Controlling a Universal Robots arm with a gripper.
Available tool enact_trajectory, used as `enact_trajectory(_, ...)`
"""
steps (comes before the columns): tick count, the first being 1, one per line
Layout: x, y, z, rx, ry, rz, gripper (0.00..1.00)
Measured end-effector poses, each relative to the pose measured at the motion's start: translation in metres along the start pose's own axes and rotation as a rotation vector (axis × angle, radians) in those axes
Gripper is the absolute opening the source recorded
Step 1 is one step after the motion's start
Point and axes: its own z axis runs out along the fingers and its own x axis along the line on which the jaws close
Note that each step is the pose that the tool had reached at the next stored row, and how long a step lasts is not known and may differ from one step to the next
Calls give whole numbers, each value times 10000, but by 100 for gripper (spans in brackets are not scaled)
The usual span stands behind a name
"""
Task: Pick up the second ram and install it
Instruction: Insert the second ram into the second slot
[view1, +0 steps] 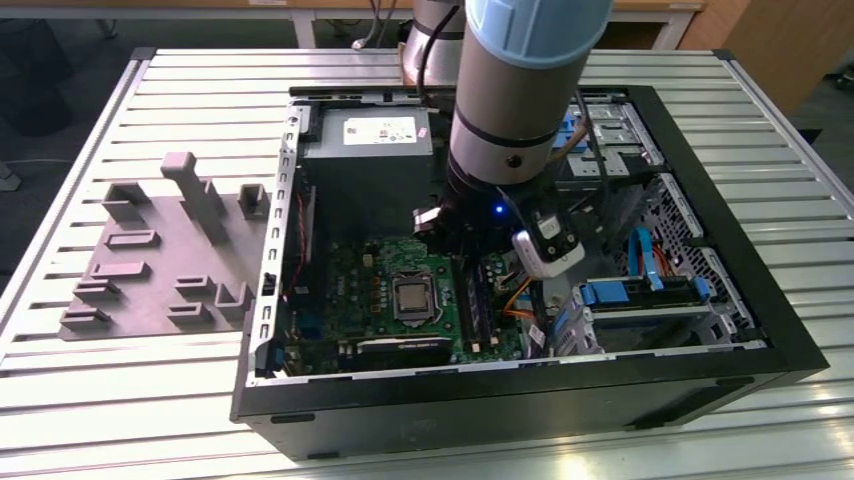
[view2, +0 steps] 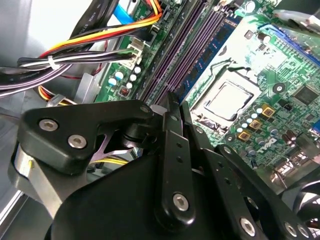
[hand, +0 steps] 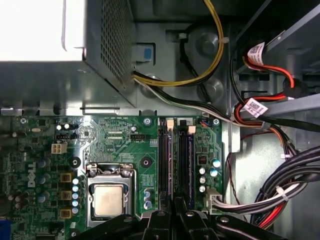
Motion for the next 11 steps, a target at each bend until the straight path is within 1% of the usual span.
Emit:
enact_trajectory(5, 0, -27, 13, -6, 0, 1, 14)
enact_trajectory(8, -5, -56, 18, -7, 0, 10, 14)
enact_trajectory(11, -7, -65, 34, -11, -5, 85, 14)
